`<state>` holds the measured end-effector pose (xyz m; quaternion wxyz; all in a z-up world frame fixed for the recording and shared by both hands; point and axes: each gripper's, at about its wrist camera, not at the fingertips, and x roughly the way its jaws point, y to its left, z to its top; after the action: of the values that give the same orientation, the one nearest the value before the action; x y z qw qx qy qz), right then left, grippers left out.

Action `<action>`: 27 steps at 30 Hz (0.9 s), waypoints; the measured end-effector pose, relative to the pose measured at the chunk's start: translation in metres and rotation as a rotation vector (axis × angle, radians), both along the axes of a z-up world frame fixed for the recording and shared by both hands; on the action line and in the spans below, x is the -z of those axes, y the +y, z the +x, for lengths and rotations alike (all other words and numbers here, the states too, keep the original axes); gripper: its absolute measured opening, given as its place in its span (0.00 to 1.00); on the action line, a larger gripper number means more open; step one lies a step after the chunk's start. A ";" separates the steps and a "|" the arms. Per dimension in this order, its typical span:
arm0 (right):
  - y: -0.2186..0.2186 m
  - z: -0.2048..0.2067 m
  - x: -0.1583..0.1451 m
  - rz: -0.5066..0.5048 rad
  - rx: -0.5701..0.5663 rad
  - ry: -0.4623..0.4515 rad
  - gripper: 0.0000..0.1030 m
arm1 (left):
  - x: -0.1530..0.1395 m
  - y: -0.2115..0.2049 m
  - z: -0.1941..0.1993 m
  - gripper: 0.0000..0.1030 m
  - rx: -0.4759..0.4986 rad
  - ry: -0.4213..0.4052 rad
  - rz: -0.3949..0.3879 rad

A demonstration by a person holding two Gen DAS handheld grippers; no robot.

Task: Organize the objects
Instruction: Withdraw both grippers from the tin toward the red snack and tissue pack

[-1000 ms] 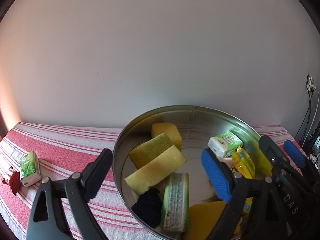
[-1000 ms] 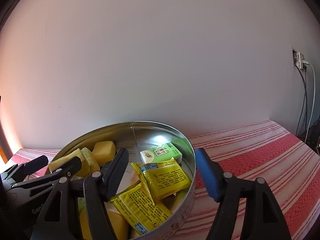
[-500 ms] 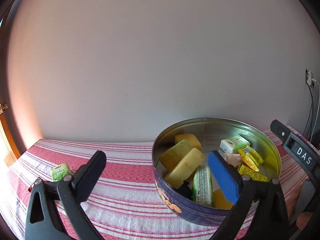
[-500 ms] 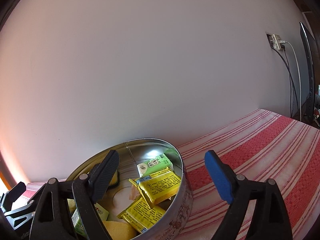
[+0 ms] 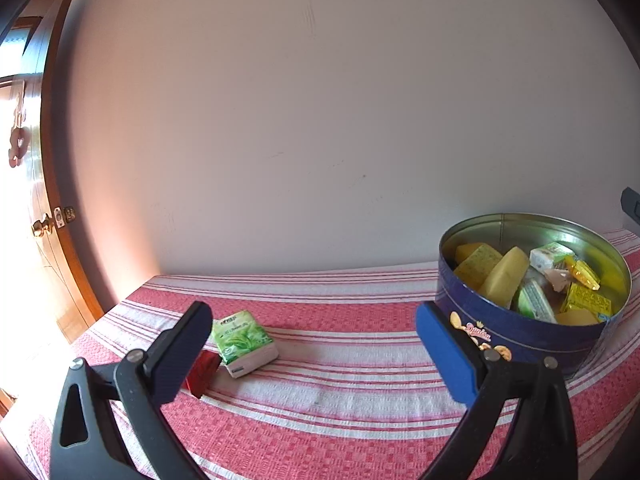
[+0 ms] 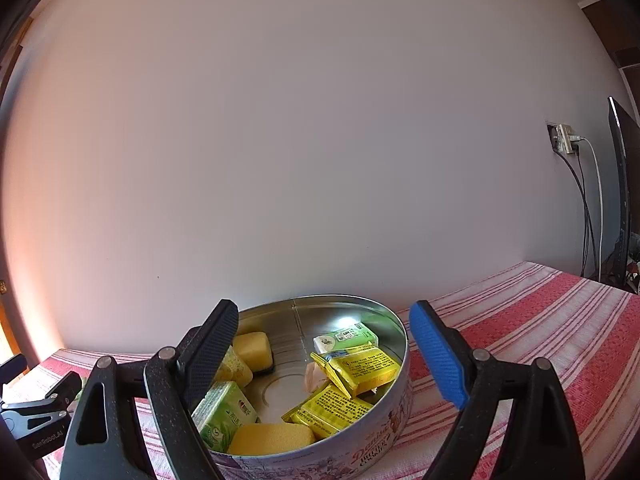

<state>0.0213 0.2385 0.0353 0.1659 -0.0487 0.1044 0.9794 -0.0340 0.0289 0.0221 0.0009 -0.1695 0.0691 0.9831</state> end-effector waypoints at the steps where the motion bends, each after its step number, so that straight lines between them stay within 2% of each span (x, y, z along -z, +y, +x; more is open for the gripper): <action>1: -0.003 0.001 0.000 -0.003 -0.002 -0.008 0.86 | 0.000 -0.006 0.001 1.00 0.003 -0.005 0.020; 4: -0.015 0.005 0.000 0.013 0.018 -0.024 0.86 | -0.002 -0.023 0.006 1.00 0.005 -0.015 0.055; 12: -0.049 0.020 0.004 0.005 -0.015 -0.044 0.86 | 0.002 -0.037 0.008 1.00 0.015 -0.031 0.073; 18: -0.078 0.012 0.005 0.021 -0.058 -0.089 0.86 | 0.005 -0.059 0.004 1.00 0.008 -0.068 0.092; 27: -0.136 -0.018 0.012 -0.036 -0.197 -0.150 0.87 | 0.008 -0.121 -0.011 1.00 -0.091 -0.123 0.112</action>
<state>0.0037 0.1020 0.0236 0.0753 -0.1350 0.1041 0.9825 -0.0450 -0.0922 0.0139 -0.0299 -0.2319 0.0062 0.9723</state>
